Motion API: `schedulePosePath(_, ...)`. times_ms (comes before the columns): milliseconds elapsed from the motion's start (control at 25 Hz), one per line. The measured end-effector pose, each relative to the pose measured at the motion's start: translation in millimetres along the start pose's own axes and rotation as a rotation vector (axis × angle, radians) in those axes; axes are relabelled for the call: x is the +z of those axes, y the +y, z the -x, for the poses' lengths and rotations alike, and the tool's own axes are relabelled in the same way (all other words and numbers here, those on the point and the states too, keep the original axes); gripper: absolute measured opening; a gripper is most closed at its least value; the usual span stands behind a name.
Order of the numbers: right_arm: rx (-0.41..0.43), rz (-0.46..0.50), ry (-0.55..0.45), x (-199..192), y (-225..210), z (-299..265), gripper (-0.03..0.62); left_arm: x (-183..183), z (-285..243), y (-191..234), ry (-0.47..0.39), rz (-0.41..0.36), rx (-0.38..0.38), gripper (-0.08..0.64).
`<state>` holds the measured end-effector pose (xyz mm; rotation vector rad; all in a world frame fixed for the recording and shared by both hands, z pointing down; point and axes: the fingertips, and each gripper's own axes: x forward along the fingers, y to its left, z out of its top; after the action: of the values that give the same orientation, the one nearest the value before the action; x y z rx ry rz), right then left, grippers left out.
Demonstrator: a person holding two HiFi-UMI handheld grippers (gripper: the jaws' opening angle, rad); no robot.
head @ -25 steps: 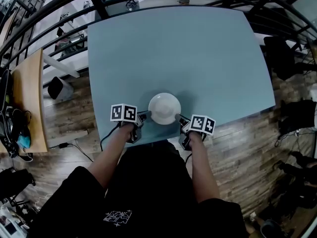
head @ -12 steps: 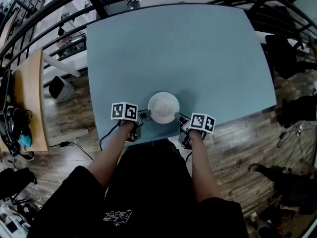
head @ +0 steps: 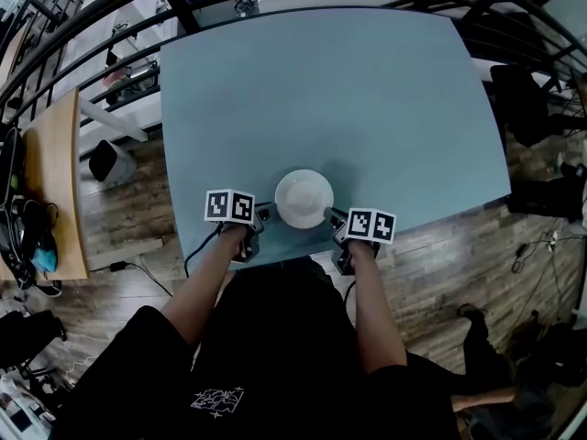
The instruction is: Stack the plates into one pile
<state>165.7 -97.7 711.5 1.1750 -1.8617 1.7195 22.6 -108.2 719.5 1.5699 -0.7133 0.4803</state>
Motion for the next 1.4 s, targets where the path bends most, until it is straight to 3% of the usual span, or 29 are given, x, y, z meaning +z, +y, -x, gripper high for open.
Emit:
schedulePosePath(200,-0.057,0.092,0.04,-1.9,3.4,-0.7,0.051,3.6,2.5,-0.9,-0.007,0.0,-0.008,0.034)
schedulePosePath(520,-0.131,0.138,0.037,-4.2,1.6,3.2,0.114,10.9,12.7,2.4,-0.014,-0.026,-0.011,0.034)
schedulePosePath(680,-0.119,0.104,-0.027,0.3,1.4,10.1,0.11,15.2,20.0,2.1,-0.033,-0.083,0.017,0.034)
schedulePosePath(960,-0.091,0.117,-0.158,22.5,13.2,31.3,0.017,39.5,42.2,-9.7,-0.094,-0.147,0.041,0.02)
schedulePosePath(1400,-0.087,0.279,-0.351,68.3,61.5,76.2,0.006,77.3,84.1,-62.7,-0.245,-0.358,0.033,0.009)
